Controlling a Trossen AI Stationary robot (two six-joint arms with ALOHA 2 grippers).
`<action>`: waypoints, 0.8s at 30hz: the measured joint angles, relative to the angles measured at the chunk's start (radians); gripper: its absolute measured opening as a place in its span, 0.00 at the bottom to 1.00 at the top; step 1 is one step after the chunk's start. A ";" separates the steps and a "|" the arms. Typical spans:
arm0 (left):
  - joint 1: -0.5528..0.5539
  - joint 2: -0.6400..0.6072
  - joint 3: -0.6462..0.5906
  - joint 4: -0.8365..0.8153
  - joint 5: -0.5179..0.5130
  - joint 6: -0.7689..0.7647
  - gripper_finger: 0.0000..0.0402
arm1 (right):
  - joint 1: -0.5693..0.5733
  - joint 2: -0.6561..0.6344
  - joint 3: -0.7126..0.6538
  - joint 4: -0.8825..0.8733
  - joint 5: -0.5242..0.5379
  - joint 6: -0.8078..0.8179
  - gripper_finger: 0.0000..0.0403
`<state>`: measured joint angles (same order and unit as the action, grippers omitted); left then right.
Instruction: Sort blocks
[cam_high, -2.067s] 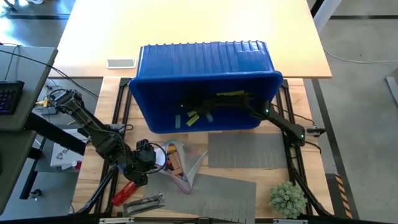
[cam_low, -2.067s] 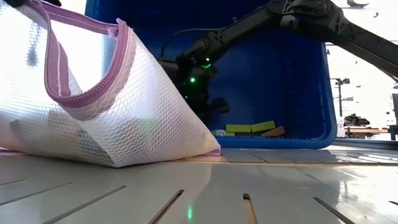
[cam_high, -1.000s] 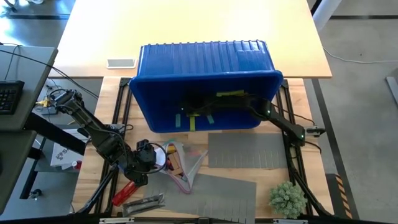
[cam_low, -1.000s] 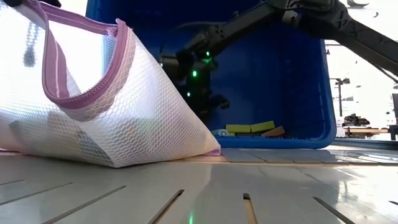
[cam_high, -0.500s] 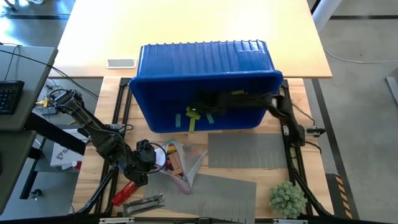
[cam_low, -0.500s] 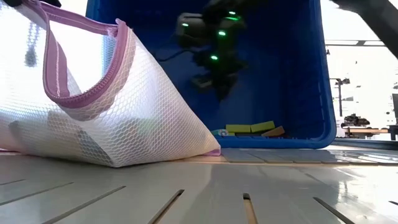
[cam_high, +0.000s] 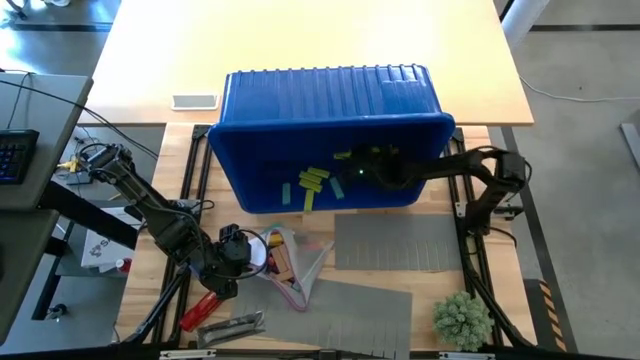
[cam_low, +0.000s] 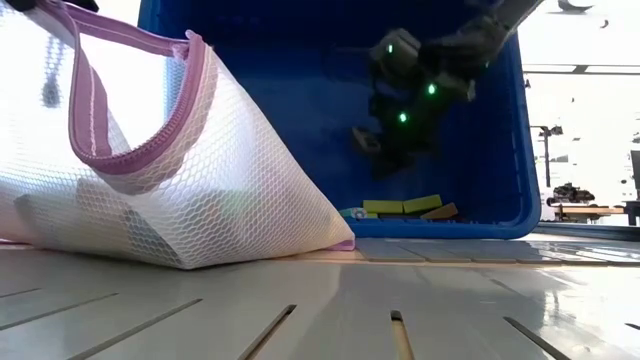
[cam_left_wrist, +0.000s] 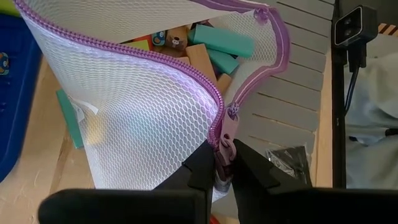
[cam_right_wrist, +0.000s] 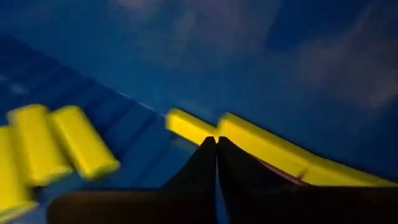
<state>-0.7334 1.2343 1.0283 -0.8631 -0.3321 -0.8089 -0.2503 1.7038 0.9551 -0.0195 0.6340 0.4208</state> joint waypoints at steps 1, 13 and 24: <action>0.000 0.000 0.000 0.000 0.000 0.000 0.06 | -0.019 0.008 -0.010 0.009 -0.003 -0.003 0.00; 0.000 0.000 0.000 0.000 0.000 0.000 0.06 | -0.196 0.095 -0.005 0.028 -0.176 -0.017 0.00; 0.000 0.000 0.000 0.000 0.000 0.000 0.06 | -0.140 0.067 -0.006 0.011 -0.049 -0.059 0.00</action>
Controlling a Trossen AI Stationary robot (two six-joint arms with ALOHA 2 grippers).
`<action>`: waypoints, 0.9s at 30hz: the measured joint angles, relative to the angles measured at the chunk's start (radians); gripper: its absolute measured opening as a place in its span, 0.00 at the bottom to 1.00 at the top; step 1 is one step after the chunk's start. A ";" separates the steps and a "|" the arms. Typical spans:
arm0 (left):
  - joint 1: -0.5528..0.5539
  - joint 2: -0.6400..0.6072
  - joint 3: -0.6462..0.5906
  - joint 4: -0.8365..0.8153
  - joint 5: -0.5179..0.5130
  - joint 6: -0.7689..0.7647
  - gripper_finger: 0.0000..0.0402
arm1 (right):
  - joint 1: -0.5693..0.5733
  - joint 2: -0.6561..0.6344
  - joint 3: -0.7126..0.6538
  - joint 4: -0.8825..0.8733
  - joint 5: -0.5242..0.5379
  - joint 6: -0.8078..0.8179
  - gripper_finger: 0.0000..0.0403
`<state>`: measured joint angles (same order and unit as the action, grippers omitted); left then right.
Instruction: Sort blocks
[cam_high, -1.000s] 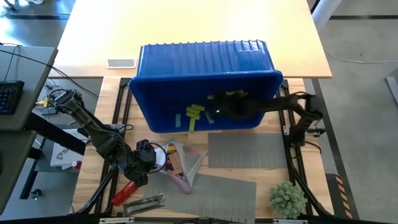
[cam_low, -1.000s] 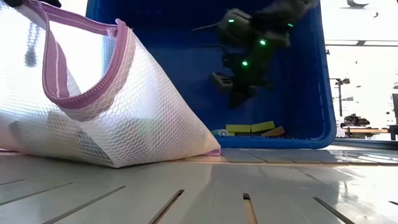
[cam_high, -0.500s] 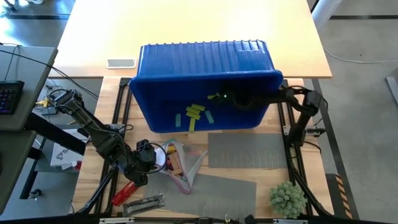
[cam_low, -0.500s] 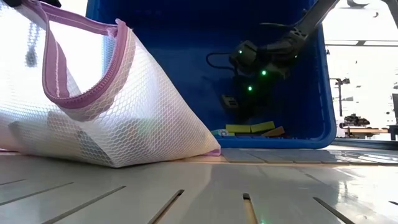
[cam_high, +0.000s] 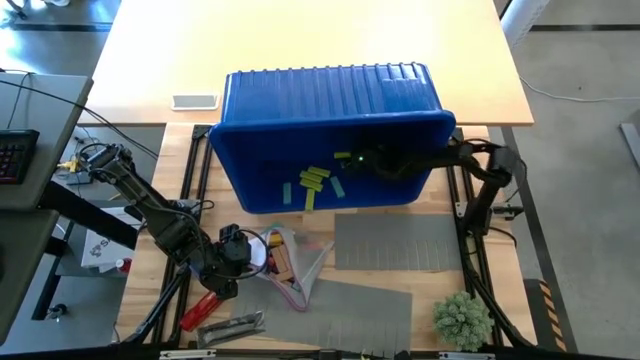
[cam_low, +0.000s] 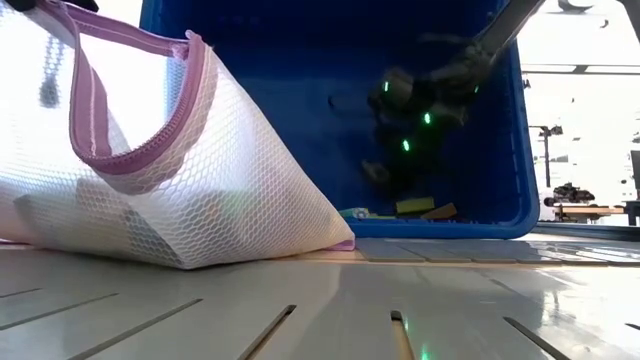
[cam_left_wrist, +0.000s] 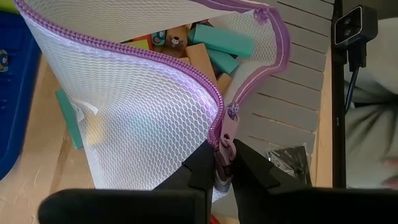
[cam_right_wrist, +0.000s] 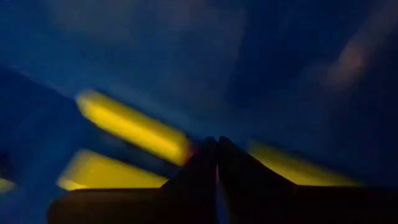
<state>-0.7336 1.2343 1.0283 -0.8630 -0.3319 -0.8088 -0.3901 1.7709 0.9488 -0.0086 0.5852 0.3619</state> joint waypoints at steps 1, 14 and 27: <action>0.000 0.000 0.000 0.000 0.000 0.000 0.06 | -0.006 0.019 -0.003 -0.018 0.001 0.006 0.00; 0.000 0.000 0.000 0.000 0.010 0.000 0.06 | 0.021 0.033 -0.002 0.036 -0.184 -0.032 0.00; 0.000 0.000 0.000 0.000 0.011 0.000 0.06 | -0.023 0.109 -0.002 0.008 -0.304 0.014 0.00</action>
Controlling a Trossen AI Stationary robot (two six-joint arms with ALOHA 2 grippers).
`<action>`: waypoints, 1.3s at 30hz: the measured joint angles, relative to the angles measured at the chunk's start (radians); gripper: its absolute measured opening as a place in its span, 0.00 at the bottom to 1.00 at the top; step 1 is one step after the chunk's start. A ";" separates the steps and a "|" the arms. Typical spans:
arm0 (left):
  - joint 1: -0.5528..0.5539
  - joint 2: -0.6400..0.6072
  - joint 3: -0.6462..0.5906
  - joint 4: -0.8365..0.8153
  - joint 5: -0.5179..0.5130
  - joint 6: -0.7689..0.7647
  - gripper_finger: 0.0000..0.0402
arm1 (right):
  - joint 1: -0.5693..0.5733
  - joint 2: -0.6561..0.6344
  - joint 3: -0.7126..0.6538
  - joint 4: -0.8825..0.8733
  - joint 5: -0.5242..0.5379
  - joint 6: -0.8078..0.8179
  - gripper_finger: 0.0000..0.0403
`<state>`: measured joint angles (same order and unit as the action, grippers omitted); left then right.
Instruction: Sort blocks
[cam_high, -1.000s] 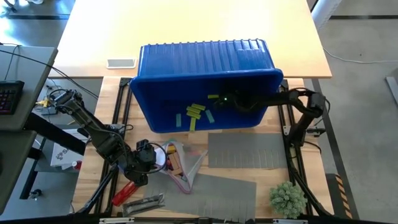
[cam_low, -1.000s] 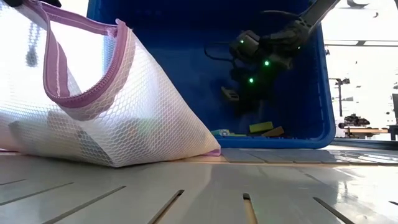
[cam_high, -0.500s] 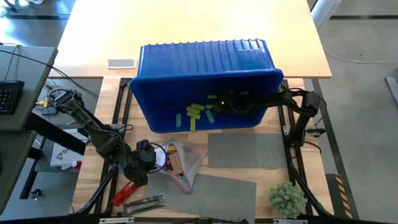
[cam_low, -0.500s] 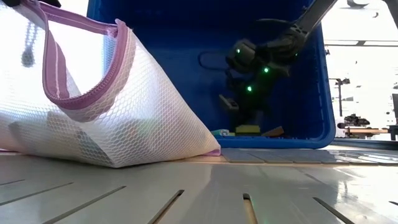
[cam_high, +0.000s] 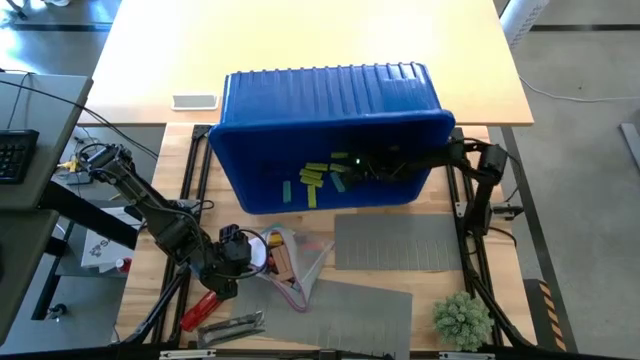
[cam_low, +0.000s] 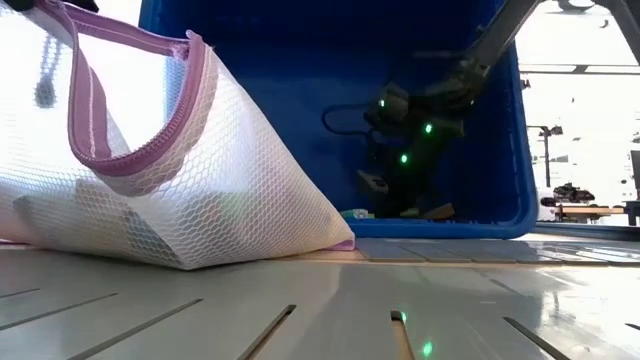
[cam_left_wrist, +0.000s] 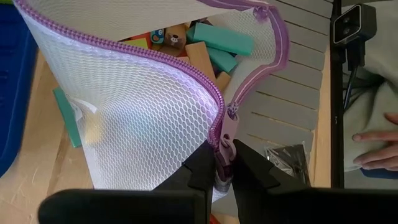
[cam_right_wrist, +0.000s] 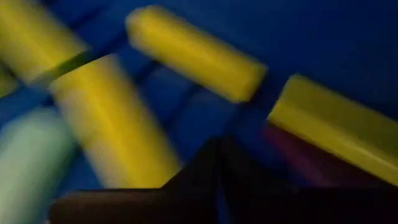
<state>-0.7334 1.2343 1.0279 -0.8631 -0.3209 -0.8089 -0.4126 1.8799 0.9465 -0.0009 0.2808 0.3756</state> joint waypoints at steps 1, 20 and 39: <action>0.000 0.000 0.000 0.001 0.000 0.000 0.06 | 0.018 -0.019 -0.001 -0.016 -0.005 -0.007 0.00; 0.001 -0.002 0.000 0.000 -0.003 0.000 0.06 | 0.000 0.001 0.002 0.106 0.028 -0.078 0.00; 0.001 0.001 0.000 0.000 -0.004 0.000 0.06 | 0.033 0.024 0.000 0.354 0.034 -0.073 0.00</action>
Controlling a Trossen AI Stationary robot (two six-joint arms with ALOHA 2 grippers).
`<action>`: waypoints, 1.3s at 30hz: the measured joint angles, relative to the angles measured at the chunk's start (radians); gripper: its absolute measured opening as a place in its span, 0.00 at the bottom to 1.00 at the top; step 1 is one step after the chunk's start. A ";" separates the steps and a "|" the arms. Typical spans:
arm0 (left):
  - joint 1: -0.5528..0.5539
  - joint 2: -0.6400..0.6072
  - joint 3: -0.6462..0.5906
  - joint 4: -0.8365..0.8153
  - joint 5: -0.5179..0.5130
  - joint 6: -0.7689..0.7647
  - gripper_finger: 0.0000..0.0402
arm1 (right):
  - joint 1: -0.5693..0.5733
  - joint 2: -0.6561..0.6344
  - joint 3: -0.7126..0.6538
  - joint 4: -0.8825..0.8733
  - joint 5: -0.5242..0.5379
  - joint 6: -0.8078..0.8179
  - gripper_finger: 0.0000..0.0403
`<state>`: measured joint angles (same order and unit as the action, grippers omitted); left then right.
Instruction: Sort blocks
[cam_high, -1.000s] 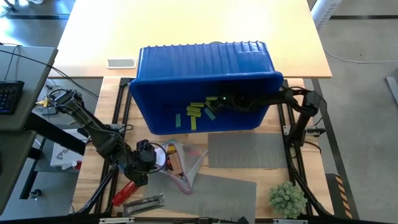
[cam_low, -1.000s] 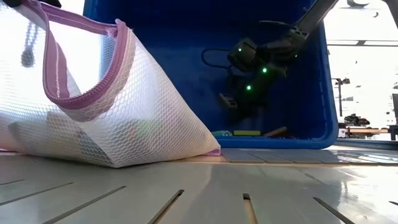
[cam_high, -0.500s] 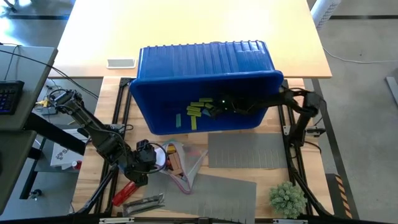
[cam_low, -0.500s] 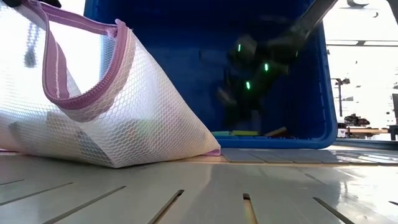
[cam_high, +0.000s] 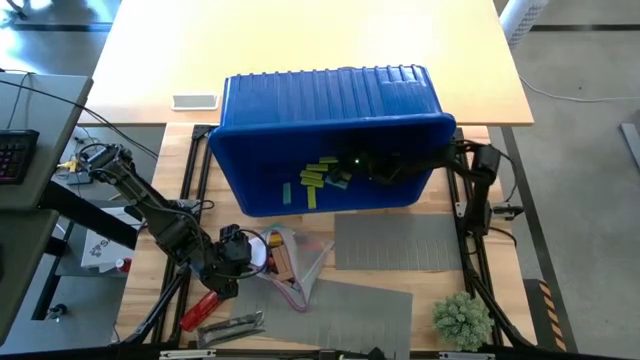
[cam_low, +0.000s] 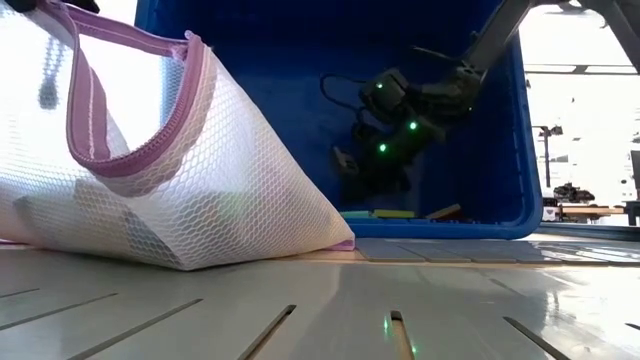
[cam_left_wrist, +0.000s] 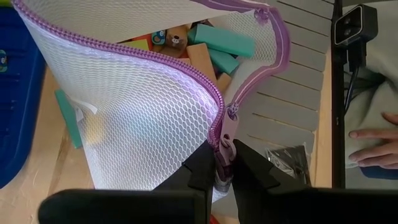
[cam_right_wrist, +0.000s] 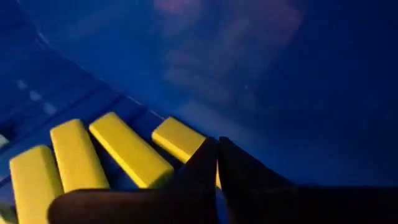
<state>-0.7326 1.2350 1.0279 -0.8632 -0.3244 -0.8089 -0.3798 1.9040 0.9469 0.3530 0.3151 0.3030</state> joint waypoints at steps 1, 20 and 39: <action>0.000 0.000 0.000 0.001 0.000 0.000 0.06 | 0.000 0.010 0.001 0.014 0.008 0.012 0.00; 0.000 0.004 0.000 0.001 -0.002 0.000 0.06 | 0.051 -0.069 -0.002 -0.235 -0.132 0.108 0.00; -0.001 0.011 0.000 0.001 0.000 0.000 0.06 | -0.066 -0.111 -0.001 -0.481 0.187 0.108 0.00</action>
<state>-0.7334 1.2465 1.0279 -0.8623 -0.3244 -0.8088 -0.4457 1.7926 0.9463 -0.1281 0.5020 0.4107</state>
